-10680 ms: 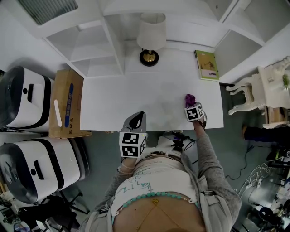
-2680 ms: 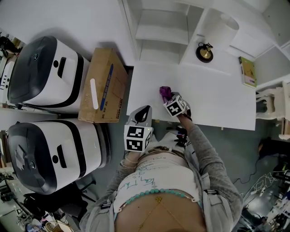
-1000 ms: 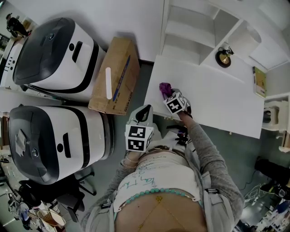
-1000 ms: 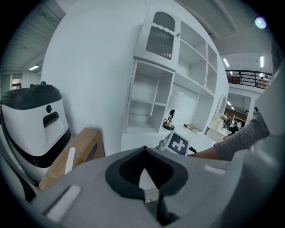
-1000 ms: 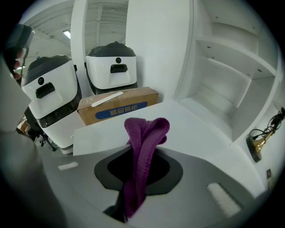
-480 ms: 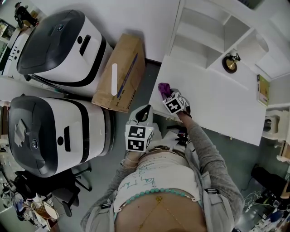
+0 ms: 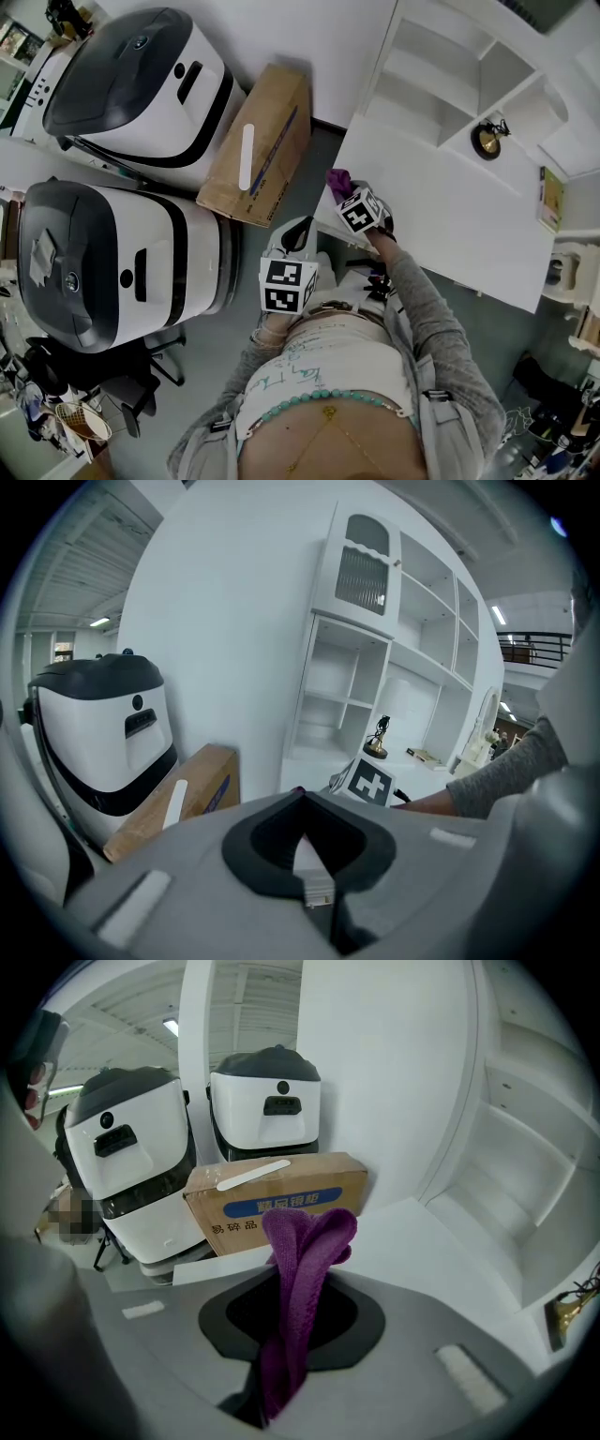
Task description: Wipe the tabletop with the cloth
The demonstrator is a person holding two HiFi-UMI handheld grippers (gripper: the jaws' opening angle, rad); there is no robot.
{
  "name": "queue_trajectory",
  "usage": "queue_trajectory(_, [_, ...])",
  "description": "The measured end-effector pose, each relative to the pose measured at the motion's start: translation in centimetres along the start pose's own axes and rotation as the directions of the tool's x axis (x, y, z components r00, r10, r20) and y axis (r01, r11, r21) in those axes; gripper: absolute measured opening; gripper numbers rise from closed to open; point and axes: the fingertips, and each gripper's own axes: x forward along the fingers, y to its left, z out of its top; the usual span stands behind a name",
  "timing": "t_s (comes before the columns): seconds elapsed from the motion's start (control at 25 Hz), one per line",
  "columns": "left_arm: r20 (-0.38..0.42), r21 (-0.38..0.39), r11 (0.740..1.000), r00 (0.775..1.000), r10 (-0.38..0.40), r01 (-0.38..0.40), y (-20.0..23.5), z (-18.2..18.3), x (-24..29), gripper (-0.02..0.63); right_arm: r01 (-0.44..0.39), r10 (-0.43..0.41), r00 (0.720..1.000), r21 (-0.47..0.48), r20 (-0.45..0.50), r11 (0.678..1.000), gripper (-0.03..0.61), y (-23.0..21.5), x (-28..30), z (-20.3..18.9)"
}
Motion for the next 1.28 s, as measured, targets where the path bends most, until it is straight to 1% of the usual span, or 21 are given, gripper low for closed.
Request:
queue_trajectory(0.24, [0.002, -0.023, 0.999, 1.0, 0.03, -0.03, 0.7, -0.6, -0.8, 0.005, -0.006, 0.006, 1.0, -0.021, 0.009, 1.0, 0.075, 0.9, 0.4, 0.7])
queue_trajectory(0.4, [0.0, -0.031, 0.999, 0.999, 0.033, -0.033, 0.6, -0.9, -1.1, 0.005, -0.018, 0.019, 1.0, -0.036, 0.019, 0.999, 0.075, 1.8, 0.4, 0.9])
queue_trajectory(0.68, [-0.005, -0.025, 1.0, 1.0, 0.016, -0.016, 0.0, -1.3, -1.5, 0.005, -0.044, 0.046, 0.998, -0.077, 0.031, 0.996, 0.077, 4.1, 0.0, 0.7])
queue_trajectory(1.28, [-0.013, -0.018, 1.0, 1.0, -0.023, 0.023, -0.6, -1.7, -1.4, 0.005, -0.094, 0.1, 0.994, -0.146, 0.033, 0.985, 0.077, 7.0, -0.9, -0.1])
